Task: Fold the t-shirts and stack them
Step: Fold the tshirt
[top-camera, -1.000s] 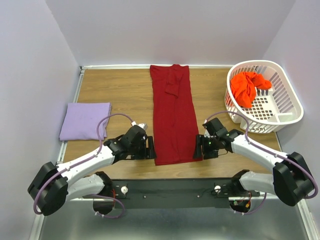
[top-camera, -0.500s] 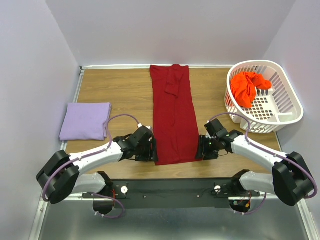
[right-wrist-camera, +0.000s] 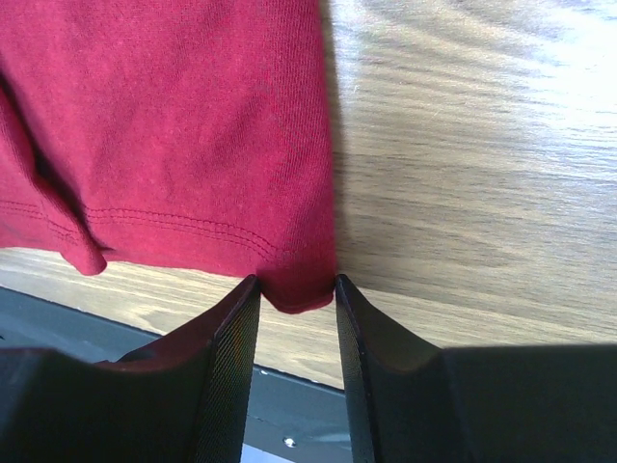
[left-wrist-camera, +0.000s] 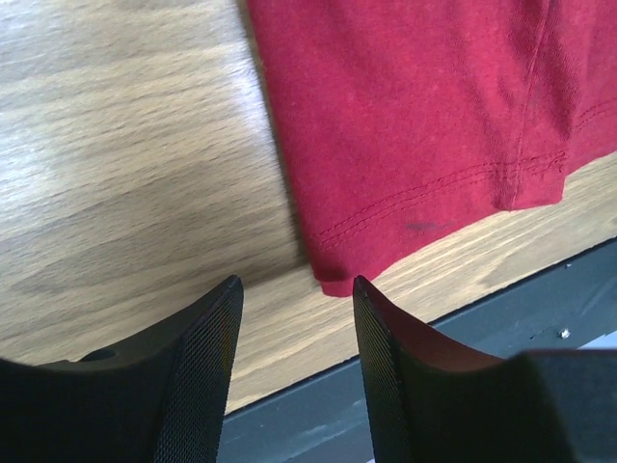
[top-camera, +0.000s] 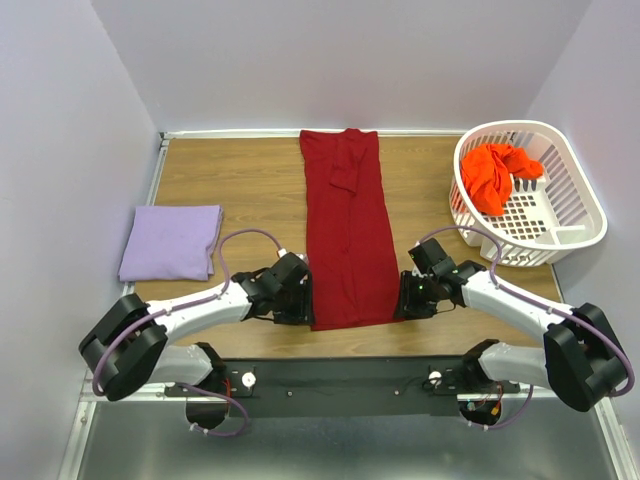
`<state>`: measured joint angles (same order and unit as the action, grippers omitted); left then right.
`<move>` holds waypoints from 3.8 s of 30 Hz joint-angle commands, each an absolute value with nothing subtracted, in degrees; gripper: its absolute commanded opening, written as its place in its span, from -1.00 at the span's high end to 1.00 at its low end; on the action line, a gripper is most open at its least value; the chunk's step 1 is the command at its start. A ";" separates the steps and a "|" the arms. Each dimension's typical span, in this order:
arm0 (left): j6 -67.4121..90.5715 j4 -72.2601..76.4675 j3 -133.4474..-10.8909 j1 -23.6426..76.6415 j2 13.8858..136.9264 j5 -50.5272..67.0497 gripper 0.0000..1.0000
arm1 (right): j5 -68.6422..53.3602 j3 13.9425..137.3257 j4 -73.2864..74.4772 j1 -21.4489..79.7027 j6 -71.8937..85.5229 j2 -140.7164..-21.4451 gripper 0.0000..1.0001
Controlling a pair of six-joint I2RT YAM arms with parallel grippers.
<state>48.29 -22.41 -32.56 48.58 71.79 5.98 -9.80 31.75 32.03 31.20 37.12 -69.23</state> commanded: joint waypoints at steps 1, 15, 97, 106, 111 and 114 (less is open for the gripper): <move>48.34 -22.06 -33.93 49.48 73.47 5.19 -0.13 | -8.35 31.03 31.29 31.64 38.14 -68.21 0.12; 48.25 -21.71 -35.59 50.71 79.10 4.66 0.17 | -7.74 31.73 31.46 31.64 38.23 -67.41 0.12; 27.69 -22.68 -66.18 26.90 97.47 -6.85 1.00 | 5.01 74.35 32.43 25.05 21.18 -99.84 0.99; 25.49 -21.89 -71.53 26.11 100.81 -9.23 1.00 | 4.22 77.87 31.38 23.56 20.21 -103.62 0.99; 25.31 -21.01 -74.00 25.75 103.09 -9.32 1.00 | 4.39 79.19 30.67 22.50 19.60 -105.64 0.99; 25.31 -20.66 -74.88 25.40 104.58 -9.75 1.00 | 4.57 79.63 29.98 21.89 18.90 -106.61 0.99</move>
